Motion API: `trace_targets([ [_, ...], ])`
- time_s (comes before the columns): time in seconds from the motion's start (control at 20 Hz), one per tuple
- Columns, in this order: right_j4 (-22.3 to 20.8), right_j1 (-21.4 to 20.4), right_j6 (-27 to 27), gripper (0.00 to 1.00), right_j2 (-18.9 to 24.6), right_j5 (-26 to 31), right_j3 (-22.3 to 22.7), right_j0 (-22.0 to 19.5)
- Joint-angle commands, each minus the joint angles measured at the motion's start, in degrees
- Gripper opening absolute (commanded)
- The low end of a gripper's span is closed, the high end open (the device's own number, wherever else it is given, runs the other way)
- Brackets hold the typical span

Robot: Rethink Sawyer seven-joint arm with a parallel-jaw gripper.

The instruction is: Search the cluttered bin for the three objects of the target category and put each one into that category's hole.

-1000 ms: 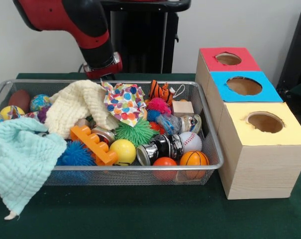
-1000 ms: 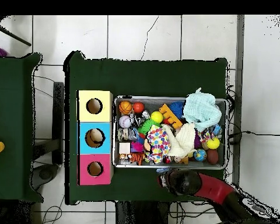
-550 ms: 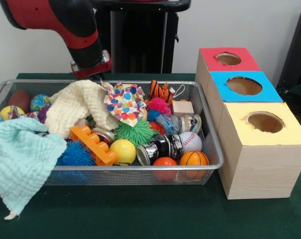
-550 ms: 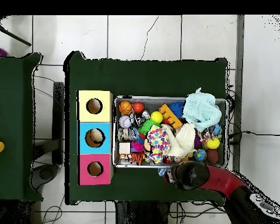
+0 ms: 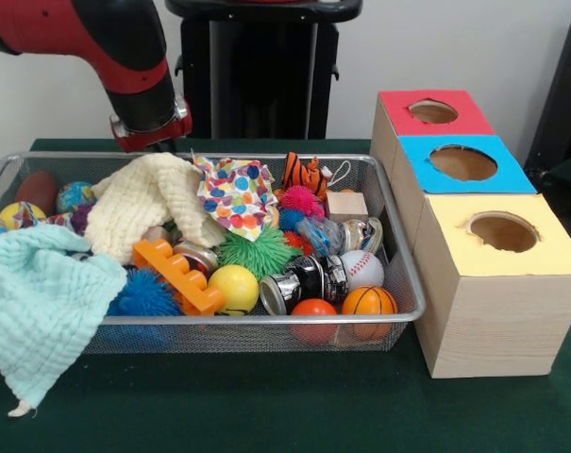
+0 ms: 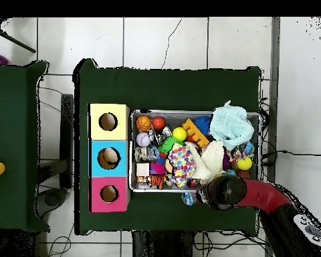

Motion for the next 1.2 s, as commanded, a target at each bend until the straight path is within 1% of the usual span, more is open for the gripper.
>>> trace_targets([
  [0.05, -3.44, -1.34, -18.58, 0.00, 11.20, 5.25, -13.19, -2.05],
  [0.4, -7.34, -1.50, -23.30, 0.00, 14.86, 12.64, -18.32, -1.94],
  [0.6, -9.33, -1.10, -25.03, 0.00, 16.96, 15.38, -20.56, -2.01],
  [0.8, -11.02, -1.21, -26.01, 0.00, 19.00, 16.43, -21.01, -2.51],
  [1.2, -14.10, -1.85, -27.55, 0.00, 21.63, 19.66, -22.80, -2.33],
])
